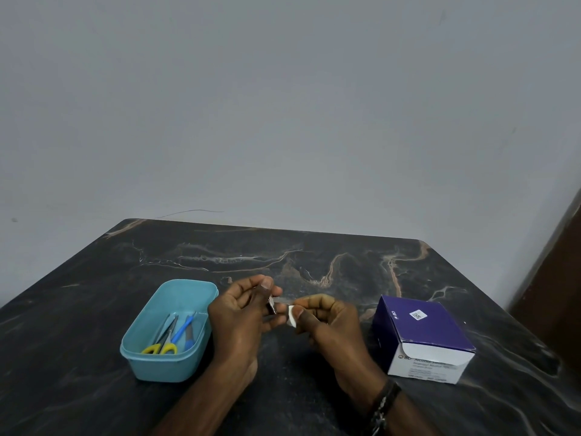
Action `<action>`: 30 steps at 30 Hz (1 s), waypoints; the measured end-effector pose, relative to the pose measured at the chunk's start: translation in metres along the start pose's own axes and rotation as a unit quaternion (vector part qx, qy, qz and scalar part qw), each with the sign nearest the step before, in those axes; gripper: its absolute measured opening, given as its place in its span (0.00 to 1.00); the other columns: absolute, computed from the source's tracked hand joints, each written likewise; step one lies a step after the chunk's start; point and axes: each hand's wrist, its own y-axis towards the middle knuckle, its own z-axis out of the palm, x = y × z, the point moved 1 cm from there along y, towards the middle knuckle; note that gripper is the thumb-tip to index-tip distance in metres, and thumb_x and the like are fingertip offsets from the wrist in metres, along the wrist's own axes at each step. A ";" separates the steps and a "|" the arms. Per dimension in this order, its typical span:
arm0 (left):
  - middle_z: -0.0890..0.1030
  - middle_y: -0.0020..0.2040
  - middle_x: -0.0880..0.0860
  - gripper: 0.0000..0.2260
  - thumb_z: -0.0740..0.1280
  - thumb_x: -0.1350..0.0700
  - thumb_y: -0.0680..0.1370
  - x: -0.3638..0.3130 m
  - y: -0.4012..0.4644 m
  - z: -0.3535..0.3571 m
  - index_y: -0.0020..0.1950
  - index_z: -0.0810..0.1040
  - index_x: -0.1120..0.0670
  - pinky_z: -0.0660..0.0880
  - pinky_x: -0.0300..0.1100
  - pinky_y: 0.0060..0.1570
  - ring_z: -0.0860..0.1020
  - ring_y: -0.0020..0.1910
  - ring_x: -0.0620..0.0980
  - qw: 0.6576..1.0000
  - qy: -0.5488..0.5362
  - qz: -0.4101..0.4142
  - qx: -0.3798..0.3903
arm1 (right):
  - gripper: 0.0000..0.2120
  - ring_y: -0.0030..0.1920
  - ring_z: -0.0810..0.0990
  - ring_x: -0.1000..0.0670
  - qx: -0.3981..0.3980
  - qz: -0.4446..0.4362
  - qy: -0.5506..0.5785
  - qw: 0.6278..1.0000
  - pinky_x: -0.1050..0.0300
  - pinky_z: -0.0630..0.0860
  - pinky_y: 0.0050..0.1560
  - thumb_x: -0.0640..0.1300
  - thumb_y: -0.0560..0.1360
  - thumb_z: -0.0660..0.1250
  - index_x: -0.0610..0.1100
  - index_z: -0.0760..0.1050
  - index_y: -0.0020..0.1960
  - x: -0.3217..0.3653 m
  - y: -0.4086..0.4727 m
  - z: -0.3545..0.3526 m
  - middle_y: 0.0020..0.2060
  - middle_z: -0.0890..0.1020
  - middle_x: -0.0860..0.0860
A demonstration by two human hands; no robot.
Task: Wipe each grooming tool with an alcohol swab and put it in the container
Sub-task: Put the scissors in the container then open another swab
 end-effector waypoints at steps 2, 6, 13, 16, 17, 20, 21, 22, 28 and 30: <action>0.85 0.39 0.57 0.05 0.69 0.61 0.75 0.002 0.001 0.001 0.50 0.80 0.60 0.80 0.41 0.29 0.83 0.31 0.51 1.000 -0.001 -0.009 0.007 | 0.01 0.34 0.82 0.57 0.000 -0.001 0.002 1.000 0.69 0.72 0.31 0.38 0.73 0.71 0.41 0.81 0.45 0.000 0.000 0.000 0.36 0.86 0.46; 0.85 0.42 0.59 0.08 0.70 0.63 0.74 0.005 0.001 0.001 0.53 0.79 0.61 0.81 0.42 0.31 0.85 0.34 0.52 0.999 0.001 -0.027 0.031 | 0.01 0.35 0.83 0.56 -0.002 -0.005 0.003 1.000 0.70 0.73 0.32 0.38 0.74 0.70 0.41 0.81 0.45 0.000 0.001 0.000 0.36 0.86 0.47; 0.84 0.45 0.61 0.12 0.69 0.68 0.74 0.007 0.000 0.003 0.57 0.80 0.59 0.82 0.41 0.35 0.84 0.36 0.51 0.997 -0.004 -0.040 0.072 | 0.02 0.35 0.83 0.55 -0.020 -0.004 0.004 1.000 0.70 0.72 0.31 0.37 0.75 0.69 0.41 0.81 0.46 -0.003 0.003 -0.001 0.36 0.86 0.47; 0.84 0.44 0.60 0.14 0.69 0.68 0.74 0.007 0.000 0.002 0.58 0.80 0.59 0.82 0.40 0.34 0.84 0.36 0.50 0.996 -0.002 -0.040 0.075 | 0.02 0.34 0.82 0.56 -0.028 -0.005 0.005 1.000 0.70 0.72 0.31 0.37 0.75 0.69 0.42 0.80 0.46 -0.002 0.004 -0.001 0.36 0.86 0.47; 0.84 0.44 0.60 0.14 0.69 0.68 0.74 0.007 0.000 0.002 0.59 0.79 0.59 0.82 0.40 0.34 0.83 0.35 0.50 0.996 0.004 -0.035 0.077 | 0.02 0.33 0.82 0.56 -0.029 -0.006 0.005 1.000 0.70 0.72 0.31 0.37 0.75 0.69 0.42 0.80 0.46 -0.002 0.004 -0.001 0.35 0.86 0.47; 0.85 0.44 0.59 0.15 0.70 0.67 0.74 0.009 0.001 0.001 0.60 0.79 0.58 0.81 0.40 0.34 0.83 0.36 0.50 0.995 0.054 -0.014 0.080 | 0.03 0.33 0.82 0.56 -0.031 -0.012 0.006 0.999 0.69 0.72 0.30 0.37 0.75 0.68 0.42 0.80 0.46 -0.003 0.004 -0.002 0.34 0.85 0.48; 0.85 0.45 0.58 0.16 0.70 0.66 0.74 0.011 0.002 0.001 0.61 0.79 0.57 0.81 0.41 0.35 0.84 0.37 0.51 0.994 0.069 -0.011 0.084 | 0.03 0.33 0.82 0.55 -0.031 -0.015 0.006 0.999 0.69 0.72 0.30 0.37 0.76 0.68 0.42 0.80 0.46 -0.003 0.004 -0.002 0.34 0.85 0.48; 0.85 0.45 0.57 0.16 0.71 0.66 0.73 0.012 0.002 0.000 0.61 0.79 0.57 0.81 0.42 0.36 0.84 0.38 0.52 0.993 0.080 -0.011 0.089 | 0.03 0.33 0.82 0.55 -0.031 -0.018 0.006 0.999 0.69 0.72 0.30 0.37 0.76 0.67 0.42 0.80 0.46 -0.003 0.005 -0.002 0.33 0.85 0.48; 0.86 0.42 0.57 0.14 0.72 0.65 0.73 0.012 0.001 0.000 0.58 0.79 0.59 0.81 0.42 0.36 0.84 0.35 0.52 0.990 0.096 -0.021 0.106 | 0.03 0.34 0.82 0.54 -0.032 -0.032 0.005 0.999 0.69 0.73 0.32 0.38 0.77 0.67 0.43 0.79 0.45 -0.003 0.003 -0.002 0.34 0.85 0.49; 0.86 0.41 0.57 0.13 0.72 0.66 0.73 0.011 0.001 0.000 0.57 0.79 0.60 0.82 0.42 0.36 0.83 0.35 0.51 0.989 0.098 -0.023 0.108 | 0.03 0.34 0.81 0.55 -0.034 -0.036 0.003 0.999 0.69 0.73 0.32 0.38 0.76 0.67 0.43 0.79 0.45 -0.003 0.003 -0.002 0.35 0.85 0.48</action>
